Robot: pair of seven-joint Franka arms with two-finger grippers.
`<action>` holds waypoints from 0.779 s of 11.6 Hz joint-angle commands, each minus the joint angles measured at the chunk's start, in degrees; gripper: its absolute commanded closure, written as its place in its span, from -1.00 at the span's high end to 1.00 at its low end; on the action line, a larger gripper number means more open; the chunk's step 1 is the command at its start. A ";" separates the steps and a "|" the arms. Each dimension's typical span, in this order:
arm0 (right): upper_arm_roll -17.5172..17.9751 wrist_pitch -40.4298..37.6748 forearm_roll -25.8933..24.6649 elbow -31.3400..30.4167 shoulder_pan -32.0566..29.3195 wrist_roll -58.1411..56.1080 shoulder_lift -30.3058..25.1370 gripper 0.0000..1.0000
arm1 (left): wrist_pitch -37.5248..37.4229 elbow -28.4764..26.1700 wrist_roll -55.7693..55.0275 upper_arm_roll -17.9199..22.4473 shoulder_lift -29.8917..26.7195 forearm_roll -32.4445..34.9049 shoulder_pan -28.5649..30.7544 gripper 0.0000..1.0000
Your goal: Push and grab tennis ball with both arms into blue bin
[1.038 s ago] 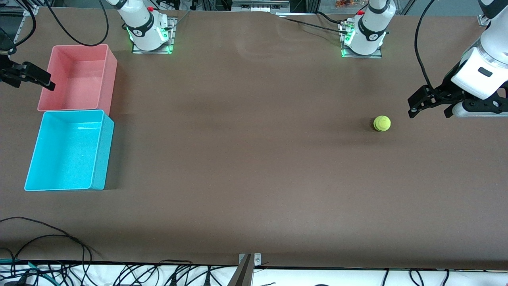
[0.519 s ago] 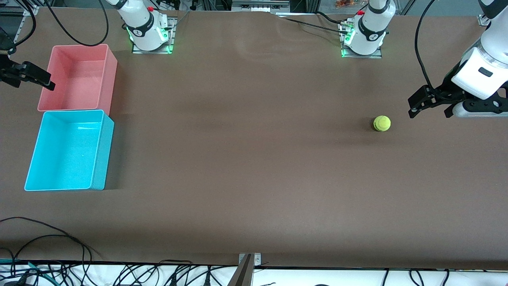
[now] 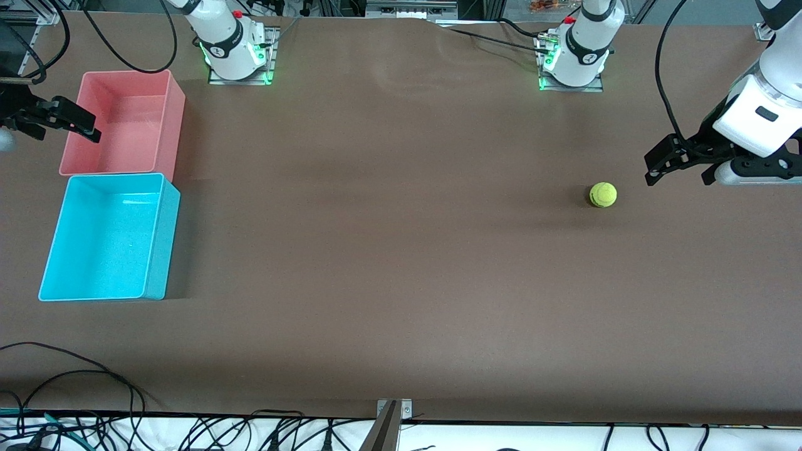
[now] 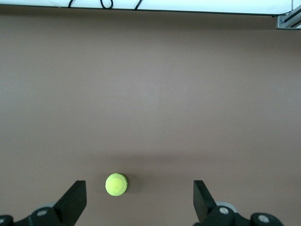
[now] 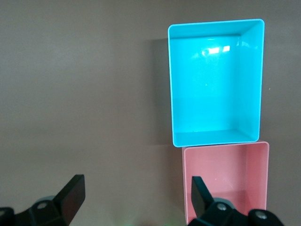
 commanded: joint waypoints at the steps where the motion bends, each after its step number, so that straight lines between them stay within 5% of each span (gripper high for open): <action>1: 1.39 0.74 0.21 0.99 -1.09 0.50 0.22 1.00 | -1.29 1.55 1.42 0.12 0.51 0.33 0.15 1.00; 9: 1.13 -0.05 2.24 1.34 -1.09 -0.29 0.13 1.00 | -1.38 1.55 1.60 0.30 0.51 0.33 0.24 1.00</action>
